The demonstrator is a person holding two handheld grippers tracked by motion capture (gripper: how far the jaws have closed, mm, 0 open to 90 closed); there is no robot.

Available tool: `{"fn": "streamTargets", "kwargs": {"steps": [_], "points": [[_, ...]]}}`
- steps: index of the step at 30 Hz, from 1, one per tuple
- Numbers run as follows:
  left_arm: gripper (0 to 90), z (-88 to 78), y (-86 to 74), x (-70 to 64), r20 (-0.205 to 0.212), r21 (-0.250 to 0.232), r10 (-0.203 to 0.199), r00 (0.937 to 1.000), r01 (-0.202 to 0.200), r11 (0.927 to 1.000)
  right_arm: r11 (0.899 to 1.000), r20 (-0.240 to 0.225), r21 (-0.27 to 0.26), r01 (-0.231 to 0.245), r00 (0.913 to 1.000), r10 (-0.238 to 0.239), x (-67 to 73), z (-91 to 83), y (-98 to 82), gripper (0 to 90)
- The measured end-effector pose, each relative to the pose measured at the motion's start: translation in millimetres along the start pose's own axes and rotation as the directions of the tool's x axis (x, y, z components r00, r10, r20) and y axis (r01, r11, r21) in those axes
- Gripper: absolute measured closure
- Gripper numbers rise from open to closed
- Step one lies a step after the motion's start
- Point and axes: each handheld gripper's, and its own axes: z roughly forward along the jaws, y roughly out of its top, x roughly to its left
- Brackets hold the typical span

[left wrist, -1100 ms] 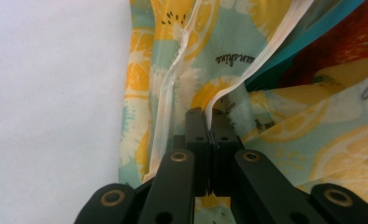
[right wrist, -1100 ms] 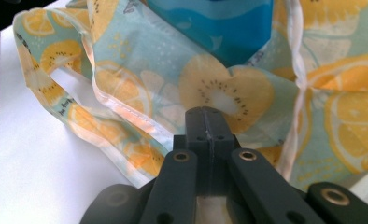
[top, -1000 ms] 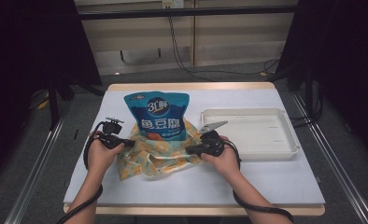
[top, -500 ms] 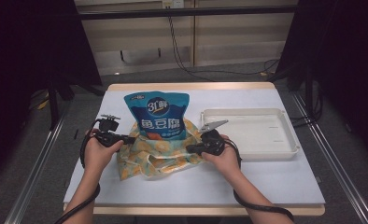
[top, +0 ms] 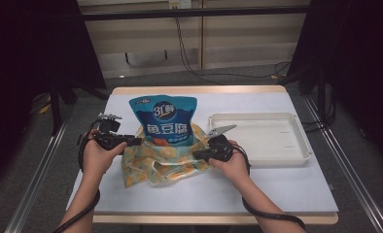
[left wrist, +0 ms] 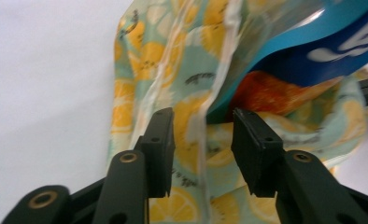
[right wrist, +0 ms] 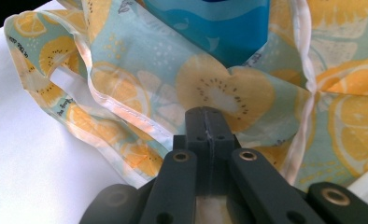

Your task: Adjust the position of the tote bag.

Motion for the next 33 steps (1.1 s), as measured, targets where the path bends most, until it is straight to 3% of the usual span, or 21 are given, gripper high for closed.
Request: {"fn": "streamTargets", "kwargs": {"steps": [1, 3, 12, 17, 19, 22, 27, 31, 33], "points": [[58.7, 0.5, -0.2, -2.5, 0.005, -0.014, -0.012, 0.9999, 0.013, 0.9998, 1.000, -0.001, 0.001, -0.001, 1.0000, 0.001, -0.1, 0.0, -0.2, 90.0], [57.2, -0.4, 0.3, -4.5, 0.009, -0.002, 0.017, 0.9998, -0.017, 0.9999, 1.000, -0.006, 0.001, -0.001, 1.0000, 0.001, -0.2, 0.2, -0.5, 90.0], [46.7, 7.6, -6.7, -15.6, 0.052, -0.021, 0.043, 0.9977, -0.041, 0.9989, 1.000, -0.003, 0.001, 0.003, 1.0000, -0.003, 0.1, 0.7, -1.1, 90.0], [45.8, 15.2, -10.5, -19.0, 0.066, 0.006, 0.049, 0.9966, -0.050, 0.9988, 1.000, 0.000, 0.005, 0.002, 1.0000, -0.002, 1.2, 1.5, -0.6, 90.0], [49.7, 18.6, -12.5, -19.9, 0.058, 0.003, 0.044, 0.9973, -0.044, 0.9990, 1.000, -0.001, 0.004, 0.002, 1.0000, -0.002, 1.0, 1.6, -0.6, 90.0], [57.9, 21.7, -14.2, -20.0, 0.059, 0.037, 0.050, 0.9970, -0.053, 0.9979, 1.000, 0.001, 0.004, 0.004, 1.0000, -0.004, 0.8, 2.1, -0.9, 90.0], [77.1, 26.3, -17.9, -19.8, 0.068, 0.075, 0.042, 0.9968, -0.047, 0.9961, 1.000, -0.002, 0.006, -0.005, 1.0000, 0.005, 0.6, 3.3, -1.9, 90.0], [86.4, 28.7, -21.0, -19.6, 0.059, 0.085, 0.064, 0.9962, -0.069, 0.9940, 1.000, 0.000, 0.005, -0.007, 1.0000, 0.007, 0.8, 5.2, -2.7, 90.0], [89.6, 30.0, -22.3, -20.3, 0.065, 0.079, 0.048, 0.9967, -0.053, 0.9954, 1.000, -0.001, 0.005, -0.006, 1.0000, 0.006, 0.8, 6.0, -2.9, 90.0]]}}
